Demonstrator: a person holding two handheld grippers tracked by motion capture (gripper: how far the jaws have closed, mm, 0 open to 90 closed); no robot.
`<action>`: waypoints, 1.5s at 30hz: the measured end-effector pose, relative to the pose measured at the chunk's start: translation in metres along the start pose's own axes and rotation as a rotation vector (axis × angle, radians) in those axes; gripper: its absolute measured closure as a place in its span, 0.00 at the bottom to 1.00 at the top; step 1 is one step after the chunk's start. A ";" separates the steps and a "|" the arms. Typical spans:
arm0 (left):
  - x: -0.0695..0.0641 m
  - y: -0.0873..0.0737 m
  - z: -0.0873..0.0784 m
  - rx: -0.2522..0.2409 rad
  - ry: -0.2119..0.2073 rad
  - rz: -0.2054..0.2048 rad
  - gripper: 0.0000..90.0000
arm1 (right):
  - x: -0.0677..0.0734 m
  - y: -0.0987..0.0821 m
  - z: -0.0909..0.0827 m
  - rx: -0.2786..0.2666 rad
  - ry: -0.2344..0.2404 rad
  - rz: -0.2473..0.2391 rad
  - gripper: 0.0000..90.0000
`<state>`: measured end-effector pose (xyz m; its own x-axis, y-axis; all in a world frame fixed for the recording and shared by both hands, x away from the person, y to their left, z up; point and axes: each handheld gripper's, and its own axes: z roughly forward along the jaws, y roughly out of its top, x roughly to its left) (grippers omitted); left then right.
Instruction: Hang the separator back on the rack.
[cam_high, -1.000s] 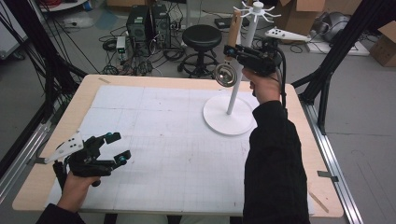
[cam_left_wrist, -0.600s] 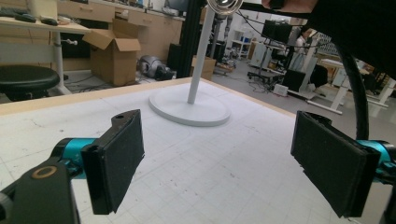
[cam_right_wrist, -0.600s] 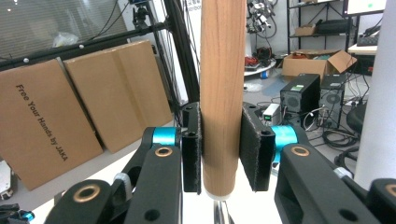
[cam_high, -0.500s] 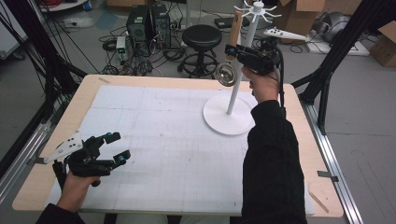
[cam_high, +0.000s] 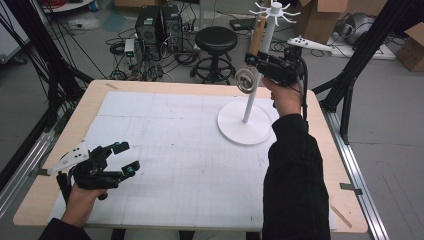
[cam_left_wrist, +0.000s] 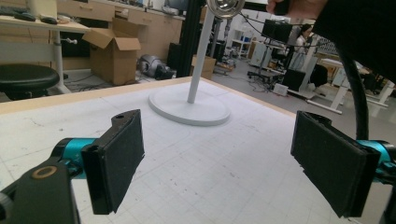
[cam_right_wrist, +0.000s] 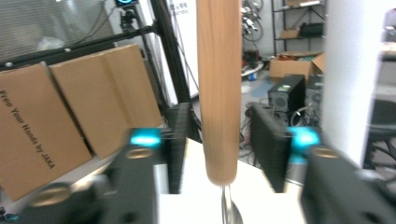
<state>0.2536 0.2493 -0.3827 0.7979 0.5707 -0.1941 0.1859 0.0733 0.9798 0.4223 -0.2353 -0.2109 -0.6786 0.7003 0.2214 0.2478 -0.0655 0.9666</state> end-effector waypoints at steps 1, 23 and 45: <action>0.000 0.000 0.000 0.000 0.000 0.001 0.20 | 0.000 -0.002 -0.002 0.003 -0.009 0.001 0.54; 0.012 -0.002 -0.003 -0.008 0.079 -0.039 0.17 | 0.042 -0.183 -0.123 0.136 -0.185 -0.155 0.18; 0.005 -0.005 -0.007 -0.011 0.068 -0.016 0.17 | 0.062 -0.202 -0.153 0.106 -0.209 -0.171 0.18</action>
<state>0.2522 0.2574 -0.3885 0.7543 0.6232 -0.2064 0.1916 0.0917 0.9772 0.2247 -0.2871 -0.3732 -0.5621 0.8269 0.0146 0.2206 0.1329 0.9663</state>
